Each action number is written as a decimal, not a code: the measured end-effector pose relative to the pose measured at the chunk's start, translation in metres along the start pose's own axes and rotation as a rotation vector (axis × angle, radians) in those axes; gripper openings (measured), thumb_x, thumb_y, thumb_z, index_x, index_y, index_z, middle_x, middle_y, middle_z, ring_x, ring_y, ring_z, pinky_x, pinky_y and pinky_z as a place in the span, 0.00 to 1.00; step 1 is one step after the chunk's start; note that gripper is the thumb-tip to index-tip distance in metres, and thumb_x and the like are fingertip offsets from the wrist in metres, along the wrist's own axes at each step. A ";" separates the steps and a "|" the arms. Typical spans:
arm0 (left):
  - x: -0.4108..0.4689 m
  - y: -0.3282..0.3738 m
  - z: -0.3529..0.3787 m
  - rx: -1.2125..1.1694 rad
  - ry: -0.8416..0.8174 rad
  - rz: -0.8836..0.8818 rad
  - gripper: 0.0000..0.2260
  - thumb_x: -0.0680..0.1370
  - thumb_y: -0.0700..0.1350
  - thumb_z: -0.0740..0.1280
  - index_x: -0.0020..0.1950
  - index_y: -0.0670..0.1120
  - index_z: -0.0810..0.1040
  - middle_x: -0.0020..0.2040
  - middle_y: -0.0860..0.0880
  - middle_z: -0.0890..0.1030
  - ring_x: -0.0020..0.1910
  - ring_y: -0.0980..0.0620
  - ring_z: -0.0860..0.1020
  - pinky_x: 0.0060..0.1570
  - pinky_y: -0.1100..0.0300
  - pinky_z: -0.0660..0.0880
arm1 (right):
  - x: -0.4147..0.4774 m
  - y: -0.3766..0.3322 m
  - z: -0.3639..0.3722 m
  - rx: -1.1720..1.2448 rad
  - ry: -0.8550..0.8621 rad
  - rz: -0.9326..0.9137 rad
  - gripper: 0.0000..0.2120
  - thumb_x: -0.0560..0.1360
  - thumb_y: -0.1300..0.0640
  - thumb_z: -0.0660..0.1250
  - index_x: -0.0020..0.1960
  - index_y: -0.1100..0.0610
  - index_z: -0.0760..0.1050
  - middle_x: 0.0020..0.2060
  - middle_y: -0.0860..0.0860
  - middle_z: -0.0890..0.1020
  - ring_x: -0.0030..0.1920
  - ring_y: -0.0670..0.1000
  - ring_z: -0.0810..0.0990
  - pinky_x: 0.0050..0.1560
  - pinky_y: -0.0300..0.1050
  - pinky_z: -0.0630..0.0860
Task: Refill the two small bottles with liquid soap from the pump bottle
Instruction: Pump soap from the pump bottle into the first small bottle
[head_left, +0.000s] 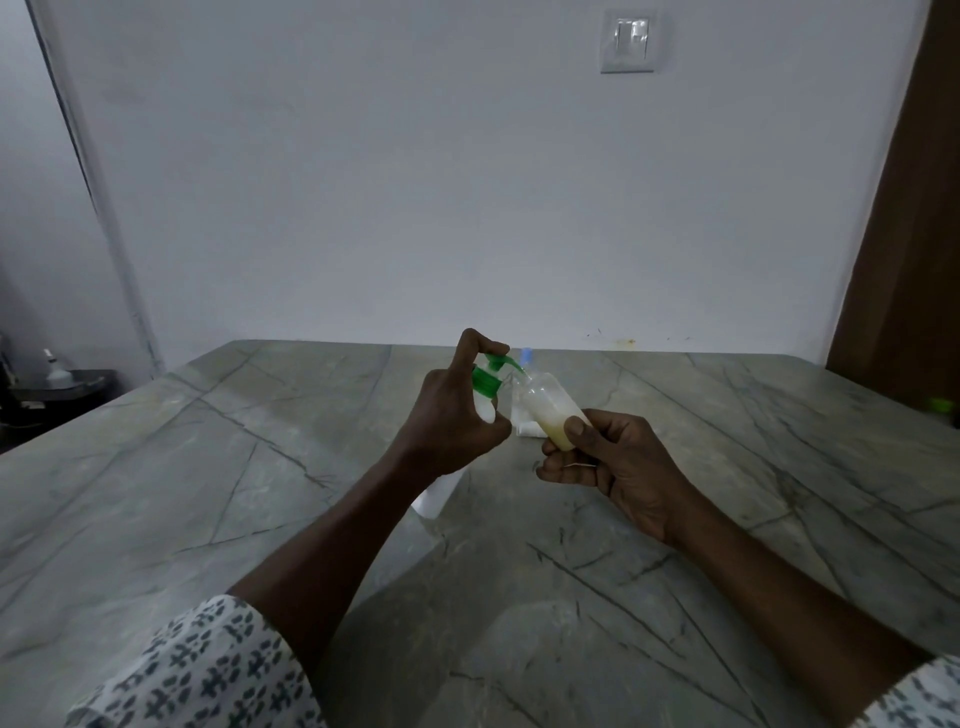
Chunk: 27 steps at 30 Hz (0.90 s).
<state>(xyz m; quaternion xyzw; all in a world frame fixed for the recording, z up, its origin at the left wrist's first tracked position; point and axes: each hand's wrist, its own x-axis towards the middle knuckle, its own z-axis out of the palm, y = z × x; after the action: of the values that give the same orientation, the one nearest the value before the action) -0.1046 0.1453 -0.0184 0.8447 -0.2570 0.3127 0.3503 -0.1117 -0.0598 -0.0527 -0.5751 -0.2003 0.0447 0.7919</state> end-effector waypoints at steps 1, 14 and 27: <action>0.000 0.000 0.000 -0.005 -0.008 0.000 0.32 0.66 0.36 0.76 0.66 0.46 0.66 0.44 0.64 0.75 0.37 0.59 0.78 0.38 0.75 0.73 | 0.000 0.000 0.000 0.004 0.003 0.000 0.24 0.64 0.51 0.72 0.55 0.65 0.77 0.40 0.62 0.84 0.38 0.58 0.85 0.41 0.47 0.83; -0.001 0.004 0.000 -0.008 -0.006 0.002 0.32 0.66 0.36 0.76 0.66 0.47 0.66 0.45 0.64 0.75 0.40 0.65 0.78 0.38 0.77 0.71 | 0.001 0.000 -0.003 -0.013 0.016 -0.016 0.25 0.64 0.51 0.73 0.55 0.65 0.78 0.40 0.63 0.84 0.39 0.58 0.85 0.41 0.47 0.82; 0.000 0.007 0.002 0.023 -0.045 0.013 0.37 0.66 0.38 0.76 0.71 0.49 0.63 0.48 0.61 0.74 0.36 0.61 0.77 0.39 0.73 0.74 | 0.003 0.001 -0.005 -0.013 0.032 -0.045 0.28 0.64 0.50 0.73 0.55 0.70 0.77 0.39 0.62 0.84 0.38 0.57 0.84 0.42 0.49 0.82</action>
<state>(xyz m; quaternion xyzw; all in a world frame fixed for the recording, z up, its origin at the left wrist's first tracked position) -0.1087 0.1395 -0.0166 0.8538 -0.2666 0.2991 0.3324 -0.1066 -0.0633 -0.0538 -0.5764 -0.2005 0.0164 0.7920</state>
